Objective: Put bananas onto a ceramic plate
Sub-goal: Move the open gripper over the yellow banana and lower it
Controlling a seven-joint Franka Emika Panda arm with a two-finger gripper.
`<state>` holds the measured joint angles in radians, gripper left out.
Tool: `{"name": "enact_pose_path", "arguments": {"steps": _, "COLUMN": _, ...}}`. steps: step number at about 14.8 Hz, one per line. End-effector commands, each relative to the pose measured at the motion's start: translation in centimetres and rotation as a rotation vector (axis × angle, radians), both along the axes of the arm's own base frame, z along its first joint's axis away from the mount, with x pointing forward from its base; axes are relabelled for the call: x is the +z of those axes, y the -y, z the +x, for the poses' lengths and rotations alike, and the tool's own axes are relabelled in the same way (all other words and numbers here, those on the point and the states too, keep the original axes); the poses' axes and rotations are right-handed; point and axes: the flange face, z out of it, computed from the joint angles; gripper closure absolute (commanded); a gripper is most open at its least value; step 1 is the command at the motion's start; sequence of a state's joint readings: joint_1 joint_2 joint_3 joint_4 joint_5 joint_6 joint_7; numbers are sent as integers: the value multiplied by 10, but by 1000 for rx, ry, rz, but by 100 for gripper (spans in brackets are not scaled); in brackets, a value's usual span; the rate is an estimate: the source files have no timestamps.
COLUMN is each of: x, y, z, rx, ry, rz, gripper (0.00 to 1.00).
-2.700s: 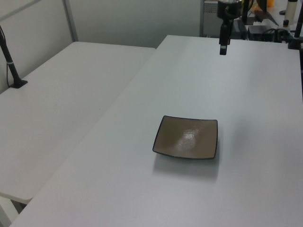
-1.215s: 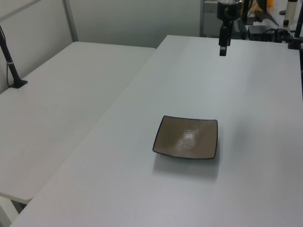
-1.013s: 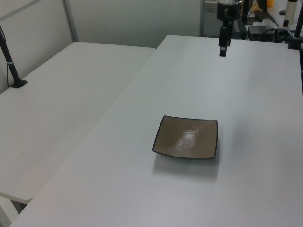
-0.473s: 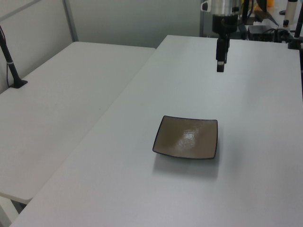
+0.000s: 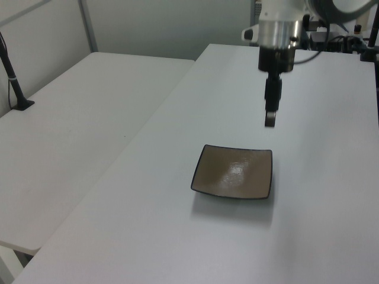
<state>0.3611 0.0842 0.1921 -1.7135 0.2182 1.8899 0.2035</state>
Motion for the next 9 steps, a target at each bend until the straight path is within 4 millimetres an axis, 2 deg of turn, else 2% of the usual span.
{"name": "enact_pose_path", "arguments": {"steps": 1, "x": -47, "y": -78, "z": -17, "rx": 15, "ry": 11, "rz": 33, "gripper": 0}}
{"name": "enact_pose_path", "arguments": {"steps": 5, "x": -86, "y": -155, "z": -48, "rx": 75, "ry": 86, "rz": 49, "gripper": 0}}
{"name": "enact_pose_path", "arguments": {"steps": 8, "x": -107, "y": -184, "z": -60, "rx": 91, "ry": 97, "rz": 49, "gripper": 0}}
{"name": "enact_pose_path", "arguments": {"steps": 9, "x": -108, "y": -194, "z": -67, "rx": 81, "ry": 104, "rz": 60, "gripper": 0}}
